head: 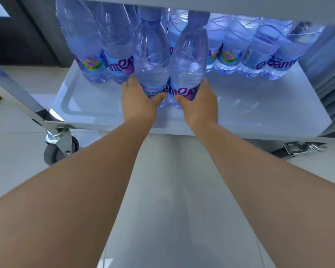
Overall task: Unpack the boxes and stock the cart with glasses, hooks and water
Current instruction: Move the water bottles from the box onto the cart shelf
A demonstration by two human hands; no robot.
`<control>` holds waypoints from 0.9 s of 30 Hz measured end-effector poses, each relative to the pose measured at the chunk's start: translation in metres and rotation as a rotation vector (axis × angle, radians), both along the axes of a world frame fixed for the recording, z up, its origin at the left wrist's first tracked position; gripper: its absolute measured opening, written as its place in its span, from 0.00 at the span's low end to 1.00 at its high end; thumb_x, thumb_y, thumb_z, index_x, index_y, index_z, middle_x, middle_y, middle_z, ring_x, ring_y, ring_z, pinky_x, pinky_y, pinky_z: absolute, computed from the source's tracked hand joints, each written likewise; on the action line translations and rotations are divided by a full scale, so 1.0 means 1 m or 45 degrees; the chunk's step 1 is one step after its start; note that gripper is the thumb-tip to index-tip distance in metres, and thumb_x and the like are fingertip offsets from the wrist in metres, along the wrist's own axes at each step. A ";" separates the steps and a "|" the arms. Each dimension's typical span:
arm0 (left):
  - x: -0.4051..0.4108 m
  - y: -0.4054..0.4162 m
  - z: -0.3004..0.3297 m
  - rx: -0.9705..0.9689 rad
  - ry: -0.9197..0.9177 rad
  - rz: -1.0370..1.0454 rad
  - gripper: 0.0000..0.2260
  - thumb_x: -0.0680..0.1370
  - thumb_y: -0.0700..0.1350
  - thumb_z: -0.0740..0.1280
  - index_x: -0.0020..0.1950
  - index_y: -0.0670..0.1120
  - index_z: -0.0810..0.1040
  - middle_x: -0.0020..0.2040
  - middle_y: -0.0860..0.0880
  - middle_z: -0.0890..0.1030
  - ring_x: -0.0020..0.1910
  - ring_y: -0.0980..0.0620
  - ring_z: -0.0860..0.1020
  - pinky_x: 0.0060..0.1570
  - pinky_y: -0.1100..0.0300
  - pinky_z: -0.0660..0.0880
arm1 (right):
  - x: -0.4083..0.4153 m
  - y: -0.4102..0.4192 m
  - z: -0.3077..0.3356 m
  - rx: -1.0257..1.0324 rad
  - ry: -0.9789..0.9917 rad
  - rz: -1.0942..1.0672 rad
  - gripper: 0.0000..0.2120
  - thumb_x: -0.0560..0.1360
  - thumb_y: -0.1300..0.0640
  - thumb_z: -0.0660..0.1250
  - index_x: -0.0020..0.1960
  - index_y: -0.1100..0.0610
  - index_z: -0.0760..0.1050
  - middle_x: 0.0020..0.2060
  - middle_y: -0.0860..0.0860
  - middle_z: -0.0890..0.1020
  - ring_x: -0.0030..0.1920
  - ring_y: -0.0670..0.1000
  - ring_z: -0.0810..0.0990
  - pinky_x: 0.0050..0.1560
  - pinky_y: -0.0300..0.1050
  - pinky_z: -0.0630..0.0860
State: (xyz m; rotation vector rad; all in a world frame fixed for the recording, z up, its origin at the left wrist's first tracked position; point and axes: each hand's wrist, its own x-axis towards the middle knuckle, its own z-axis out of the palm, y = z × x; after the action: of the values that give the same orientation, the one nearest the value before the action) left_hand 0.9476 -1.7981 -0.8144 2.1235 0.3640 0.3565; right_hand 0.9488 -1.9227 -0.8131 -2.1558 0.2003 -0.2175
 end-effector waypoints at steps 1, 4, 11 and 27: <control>0.008 0.000 -0.003 0.014 -0.012 0.017 0.29 0.69 0.47 0.75 0.66 0.41 0.69 0.62 0.43 0.72 0.60 0.47 0.72 0.54 0.64 0.66 | 0.007 0.001 -0.001 -0.009 -0.009 -0.002 0.21 0.72 0.58 0.70 0.61 0.61 0.68 0.56 0.55 0.77 0.55 0.55 0.76 0.50 0.41 0.70; 0.031 -0.003 -0.008 -0.006 -0.012 0.050 0.28 0.69 0.48 0.75 0.65 0.40 0.70 0.62 0.43 0.73 0.61 0.46 0.73 0.59 0.61 0.68 | 0.025 0.005 -0.002 -0.028 -0.029 -0.031 0.22 0.72 0.57 0.70 0.63 0.61 0.67 0.57 0.55 0.76 0.57 0.55 0.76 0.51 0.40 0.69; 0.063 -0.019 -0.010 -0.427 0.025 0.375 0.32 0.60 0.49 0.77 0.58 0.35 0.73 0.55 0.38 0.77 0.56 0.40 0.76 0.54 0.52 0.75 | 0.056 0.015 -0.005 -0.063 -0.049 -0.080 0.24 0.72 0.55 0.70 0.64 0.61 0.67 0.58 0.57 0.76 0.58 0.57 0.75 0.54 0.46 0.71; 0.052 -0.016 -0.009 -0.280 0.154 0.335 0.22 0.71 0.42 0.72 0.63 0.39 0.71 0.61 0.41 0.74 0.60 0.42 0.73 0.59 0.56 0.70 | 0.072 0.024 -0.012 -0.096 -0.027 -0.107 0.33 0.74 0.55 0.69 0.72 0.64 0.58 0.66 0.58 0.68 0.66 0.57 0.67 0.63 0.46 0.65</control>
State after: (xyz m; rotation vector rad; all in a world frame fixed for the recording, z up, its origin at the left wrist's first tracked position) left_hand 0.9993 -1.8146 -0.8235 1.8886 0.7235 0.3230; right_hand 1.0209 -1.8982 -0.8249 -2.2211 0.2750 -0.3007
